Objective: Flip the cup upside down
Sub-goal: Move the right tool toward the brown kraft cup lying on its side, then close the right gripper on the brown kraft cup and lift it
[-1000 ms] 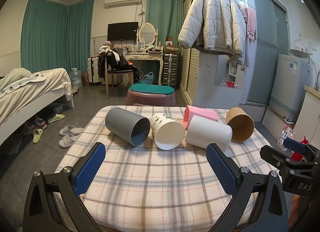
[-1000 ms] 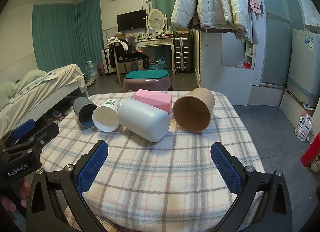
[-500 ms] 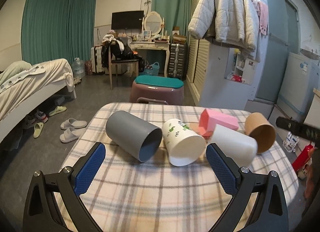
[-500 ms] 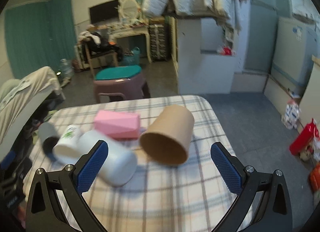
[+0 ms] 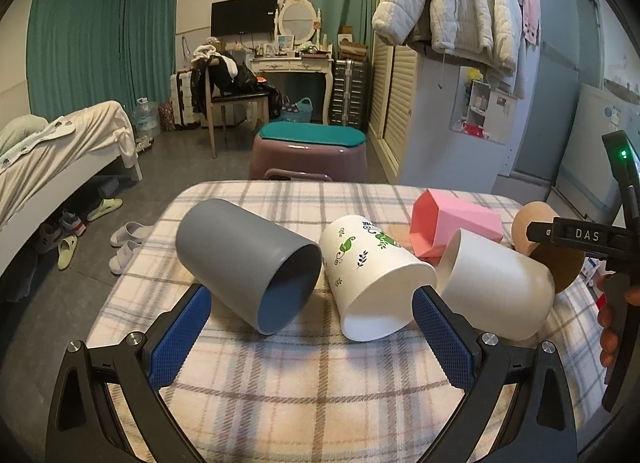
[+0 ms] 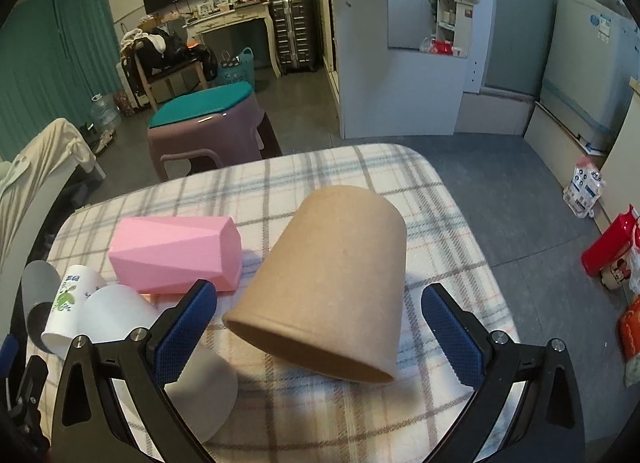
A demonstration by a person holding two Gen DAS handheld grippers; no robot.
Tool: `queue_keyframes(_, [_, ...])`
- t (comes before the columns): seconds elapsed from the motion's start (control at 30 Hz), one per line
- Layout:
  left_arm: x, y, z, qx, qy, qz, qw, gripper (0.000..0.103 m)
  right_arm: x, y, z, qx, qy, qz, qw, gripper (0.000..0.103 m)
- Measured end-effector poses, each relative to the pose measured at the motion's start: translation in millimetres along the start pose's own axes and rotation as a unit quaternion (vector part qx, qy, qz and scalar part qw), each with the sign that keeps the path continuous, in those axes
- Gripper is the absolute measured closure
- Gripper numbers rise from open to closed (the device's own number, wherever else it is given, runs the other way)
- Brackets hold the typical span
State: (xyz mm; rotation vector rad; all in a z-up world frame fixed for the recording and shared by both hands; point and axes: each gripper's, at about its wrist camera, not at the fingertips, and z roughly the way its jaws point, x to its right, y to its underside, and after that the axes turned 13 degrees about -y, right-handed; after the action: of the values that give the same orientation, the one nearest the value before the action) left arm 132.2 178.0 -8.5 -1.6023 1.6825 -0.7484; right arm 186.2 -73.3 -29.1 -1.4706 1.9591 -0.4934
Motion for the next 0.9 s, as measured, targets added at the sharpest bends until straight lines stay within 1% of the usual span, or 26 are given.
queue_keyframes(0.07, [0.0, -0.6, 2.9, -0.002, 0.001, 0.001, 1.0000, 0.000, 0.9, -1.6, 6.4, -0.002, -0.002, 0.006, 1.000, 0.002])
queue_keyframes(0.17, [-0.3, -1.3, 4.0, -0.003, 0.002, 0.002, 1.0000, 0.000, 7.1, -1.6, 11.7, -0.011, -0.028, 0.029, 0.999, 0.010])
queue_keyframes(0.27, [-0.5, -2.2, 0.4, -0.003, 0.002, 0.002, 1.0000, 0.000, 9.2, -1.4, 10.4, -0.010, -0.033, 0.027, 0.999, 0.011])
queue_keyframes(0.47, [-1.3, -2.7, -12.5, 0.011, 0.001, 0.000, 0.9999, 0.000, 8.9, 9.6, -8.1, 0.003, -0.041, 0.016, 0.999, 0.013])
queue_keyframes(0.57, [-0.6, -1.8, -24.1, 0.020, 0.004, -0.002, 0.9998, 0.000, 9.0, 20.1, -26.3, 0.007, -0.041, 0.008, 0.999, 0.013])
queue_keyframes(0.7, [-1.2, 1.9, -38.6, 0.030, 0.010, -0.004, 0.9995, 0.000, 5.1, 33.3, -54.7, 0.023, -0.045, 0.000, 0.999, 0.013])
queue_keyframes(0.9, [-5.0, 4.3, -58.4, 0.044, 0.016, -0.008, 0.9989, 0.000, -18.6, 47.8, -97.6, 0.047, -0.066, -0.028, 0.996, 0.013])
